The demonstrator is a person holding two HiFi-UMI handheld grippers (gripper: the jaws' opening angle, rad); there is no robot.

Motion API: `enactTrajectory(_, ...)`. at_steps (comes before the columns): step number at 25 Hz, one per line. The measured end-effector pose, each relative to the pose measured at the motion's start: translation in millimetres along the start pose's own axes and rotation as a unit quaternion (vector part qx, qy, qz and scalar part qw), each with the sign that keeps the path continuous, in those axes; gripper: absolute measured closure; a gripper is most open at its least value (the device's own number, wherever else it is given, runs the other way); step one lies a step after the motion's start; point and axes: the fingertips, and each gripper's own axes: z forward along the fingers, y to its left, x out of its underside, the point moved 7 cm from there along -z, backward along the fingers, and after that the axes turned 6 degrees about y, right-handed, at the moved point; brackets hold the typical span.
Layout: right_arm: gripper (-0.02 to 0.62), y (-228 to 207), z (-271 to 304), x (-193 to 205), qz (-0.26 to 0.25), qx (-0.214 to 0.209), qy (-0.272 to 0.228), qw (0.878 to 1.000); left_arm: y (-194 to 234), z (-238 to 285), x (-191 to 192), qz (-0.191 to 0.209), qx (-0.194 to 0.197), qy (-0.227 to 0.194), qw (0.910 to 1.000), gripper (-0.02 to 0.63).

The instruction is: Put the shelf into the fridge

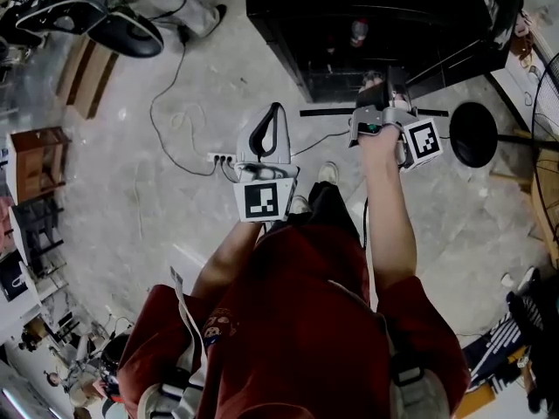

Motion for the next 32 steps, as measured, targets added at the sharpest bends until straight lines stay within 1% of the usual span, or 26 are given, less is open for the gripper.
enactTrajectory(6, 0.589, -10.1, 17.9, 2.4, 0.002, 0.001, -0.003, 1.0, -6.2, 1.6, 2.5, 0.0, 0.008, 0.001, 1.0, 0.601)
enactTrajectory(11, 0.589, -16.1, 23.3, -0.5, -0.002, -0.017, -0.008, 1.0, -12.7, -4.5, 5.8, -0.001, 0.015, 0.0, 0.9999, 0.601)
enactTrajectory(16, 0.589, -15.4, 40.1, 2.6, -0.001, -0.024, -0.004, 1.0, -8.3, -1.0, 11.6, -0.004, 0.022, -0.002, 0.9997, 0.601)
enactTrajectory(22, 0.589, -19.9, 53.2, 3.3, -0.002, -0.029, -0.007, 1.0, -11.6, 13.9, 14.3, -0.002, 0.028, -0.027, 0.9992, 0.601)
enactTrajectory(25, 0.589, -22.1, 58.7, 3.3, -0.002, -0.029, -0.007, 1.0, -11.3, 19.7, 19.1, 0.001, 0.029, -0.032, 0.9991, 0.601)
enactTrajectory(32, 0.589, -19.6, 64.8, 8.0, -0.004, -0.026, -0.012, 1.0, -11.4, 18.4, 31.0, -0.022, 0.026, -0.028, 0.999, 0.601)
